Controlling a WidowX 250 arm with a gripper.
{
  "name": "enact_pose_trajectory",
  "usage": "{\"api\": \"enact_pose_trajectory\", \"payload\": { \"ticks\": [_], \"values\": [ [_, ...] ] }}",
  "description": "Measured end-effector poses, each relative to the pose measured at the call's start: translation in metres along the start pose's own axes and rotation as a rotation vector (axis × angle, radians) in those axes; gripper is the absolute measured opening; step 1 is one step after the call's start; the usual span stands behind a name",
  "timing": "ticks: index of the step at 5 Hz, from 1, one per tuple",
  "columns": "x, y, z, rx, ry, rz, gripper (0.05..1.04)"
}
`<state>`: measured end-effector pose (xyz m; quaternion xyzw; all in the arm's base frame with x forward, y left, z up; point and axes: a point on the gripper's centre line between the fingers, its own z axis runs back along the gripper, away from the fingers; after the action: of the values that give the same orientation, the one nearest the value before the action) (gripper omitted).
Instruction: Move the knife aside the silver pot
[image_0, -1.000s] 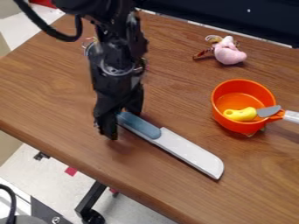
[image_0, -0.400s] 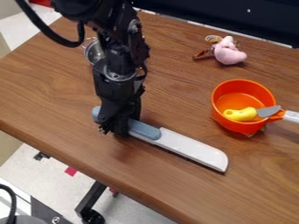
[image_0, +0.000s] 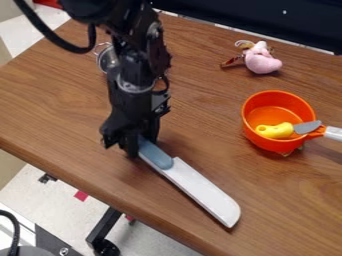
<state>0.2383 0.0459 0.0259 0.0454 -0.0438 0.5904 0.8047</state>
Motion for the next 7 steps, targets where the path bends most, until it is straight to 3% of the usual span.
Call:
{"api": "enact_pose_trajectory", "payload": {
  "ticks": [2, 3, 4, 5, 6, 7],
  "values": [
    [0.014, -0.026, 0.023, -0.128, -0.019, -0.283, 0.366],
    [0.019, -0.036, 0.034, -0.195, -0.095, -0.447, 0.366],
    [0.017, -0.046, 0.04, -0.231, -0.125, -0.667, 0.366],
    [0.018, -0.054, 0.044, -0.25, -0.203, -0.791, 0.366],
    [0.019, -0.063, 0.05, -0.243, -0.18, -0.894, 0.366],
    [0.019, -0.066, 0.047, -0.228, -0.196, -0.936, 0.366]
  ]
}}
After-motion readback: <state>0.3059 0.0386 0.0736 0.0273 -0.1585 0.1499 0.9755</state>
